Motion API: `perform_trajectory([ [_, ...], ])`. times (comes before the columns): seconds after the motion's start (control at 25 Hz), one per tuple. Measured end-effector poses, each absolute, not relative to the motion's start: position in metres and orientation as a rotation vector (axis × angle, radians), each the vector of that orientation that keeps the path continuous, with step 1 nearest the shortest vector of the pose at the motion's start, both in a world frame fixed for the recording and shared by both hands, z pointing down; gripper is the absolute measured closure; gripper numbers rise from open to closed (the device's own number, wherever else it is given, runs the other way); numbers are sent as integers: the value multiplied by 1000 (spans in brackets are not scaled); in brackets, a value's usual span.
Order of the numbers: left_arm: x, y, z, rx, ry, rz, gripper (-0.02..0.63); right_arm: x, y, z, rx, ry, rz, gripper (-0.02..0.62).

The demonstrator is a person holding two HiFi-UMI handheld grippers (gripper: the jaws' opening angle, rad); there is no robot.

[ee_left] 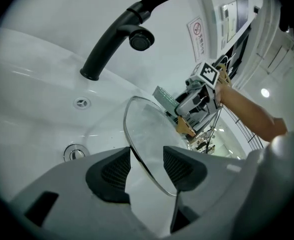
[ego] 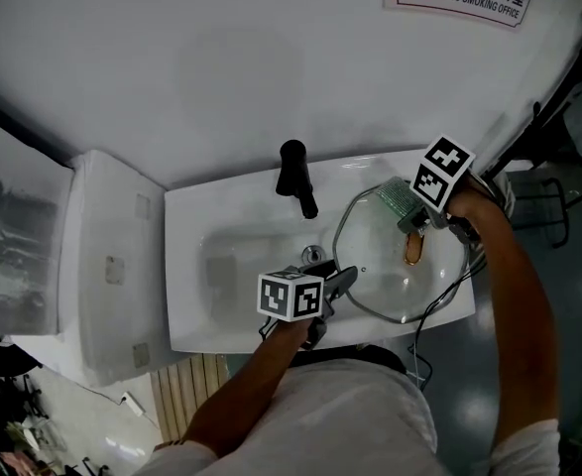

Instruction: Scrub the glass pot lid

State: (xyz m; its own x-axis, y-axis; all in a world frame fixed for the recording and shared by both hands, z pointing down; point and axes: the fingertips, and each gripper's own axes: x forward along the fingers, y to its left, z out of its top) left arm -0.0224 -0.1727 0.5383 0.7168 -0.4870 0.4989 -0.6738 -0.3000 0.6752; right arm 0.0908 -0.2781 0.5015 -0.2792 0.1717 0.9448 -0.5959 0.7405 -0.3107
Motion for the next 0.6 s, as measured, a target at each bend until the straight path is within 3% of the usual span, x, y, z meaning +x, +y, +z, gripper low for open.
perform_trajectory([
  [0.36,-22,-173,538,1955,-904,253,390,113,-293,500,508,-1852,1135,249],
  [0.6,-22,-173,537,1957,-913,262,391,105,-284,468,534,-1946,942,249],
])
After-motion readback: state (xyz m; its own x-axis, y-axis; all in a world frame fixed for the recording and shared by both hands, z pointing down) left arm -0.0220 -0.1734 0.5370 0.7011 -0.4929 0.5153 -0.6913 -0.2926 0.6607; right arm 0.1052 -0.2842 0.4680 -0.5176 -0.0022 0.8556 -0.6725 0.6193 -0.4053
